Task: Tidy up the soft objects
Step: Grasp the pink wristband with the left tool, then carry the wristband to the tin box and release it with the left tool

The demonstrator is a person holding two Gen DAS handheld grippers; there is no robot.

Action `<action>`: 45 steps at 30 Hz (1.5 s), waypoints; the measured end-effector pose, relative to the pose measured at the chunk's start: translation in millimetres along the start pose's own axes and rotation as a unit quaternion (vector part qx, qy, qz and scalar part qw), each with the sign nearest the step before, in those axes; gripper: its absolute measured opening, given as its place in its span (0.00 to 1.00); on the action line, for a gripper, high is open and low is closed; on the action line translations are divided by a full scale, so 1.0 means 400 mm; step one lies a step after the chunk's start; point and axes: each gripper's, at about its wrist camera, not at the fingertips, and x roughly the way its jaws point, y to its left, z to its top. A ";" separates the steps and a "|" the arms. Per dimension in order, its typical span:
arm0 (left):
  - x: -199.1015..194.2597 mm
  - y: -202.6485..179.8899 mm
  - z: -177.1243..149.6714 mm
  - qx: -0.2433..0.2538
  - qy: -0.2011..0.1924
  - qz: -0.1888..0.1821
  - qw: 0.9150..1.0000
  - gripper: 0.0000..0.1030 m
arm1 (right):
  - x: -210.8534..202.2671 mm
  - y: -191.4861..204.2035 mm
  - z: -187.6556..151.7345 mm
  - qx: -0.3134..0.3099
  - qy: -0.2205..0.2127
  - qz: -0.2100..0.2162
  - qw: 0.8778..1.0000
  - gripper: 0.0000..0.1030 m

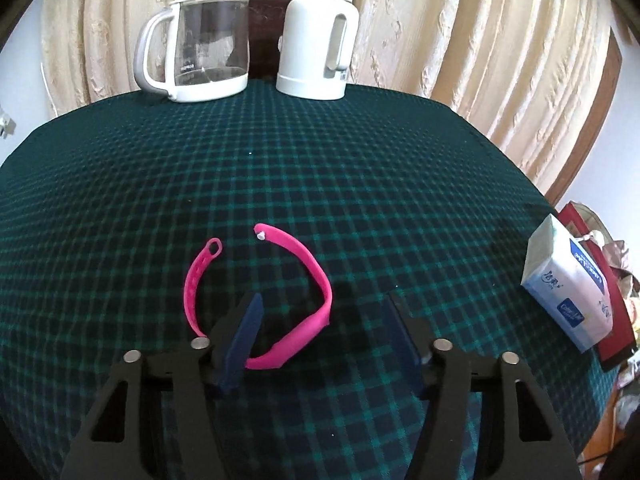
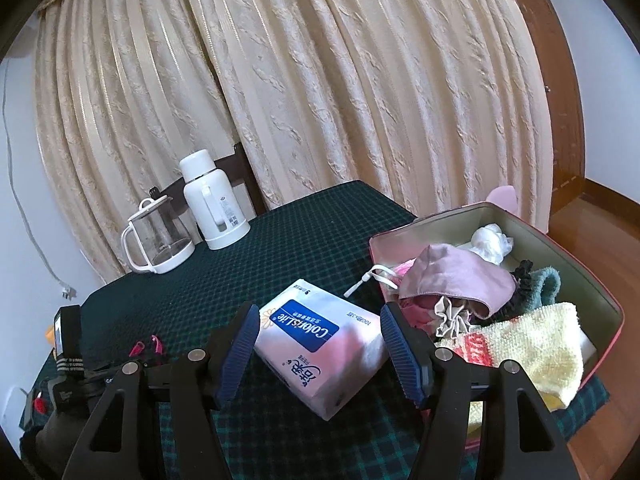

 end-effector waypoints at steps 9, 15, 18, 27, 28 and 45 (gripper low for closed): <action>0.018 -0.019 0.004 0.023 0.010 0.020 1.000 0.14 | -0.004 -0.008 -0.002 0.004 -0.003 0.002 1.000 0.64; -0.014 -0.032 0.001 0.022 -0.011 0.011 1.000 0.11 | -0.011 -0.020 -0.002 0.009 -0.006 0.000 1.000 0.64; -0.041 -0.053 0.009 0.028 -0.029 0.003 0.999 0.09 | -0.014 -0.026 -0.001 0.012 -0.008 -0.001 1.000 0.64; -0.120 -0.093 0.029 0.034 -0.066 -0.029 0.997 0.09 | -0.018 -0.036 -0.001 0.019 -0.008 0.001 1.000 0.64; -0.127 -0.094 0.030 0.033 -0.069 -0.033 0.997 0.09 | -0.018 -0.035 -0.001 0.019 -0.008 0.001 1.000 0.64; -0.292 -0.019 0.059 -0.006 -0.125 -0.089 0.988 0.09 | 0.002 0.111 0.008 -0.035 -0.002 0.055 0.998 0.64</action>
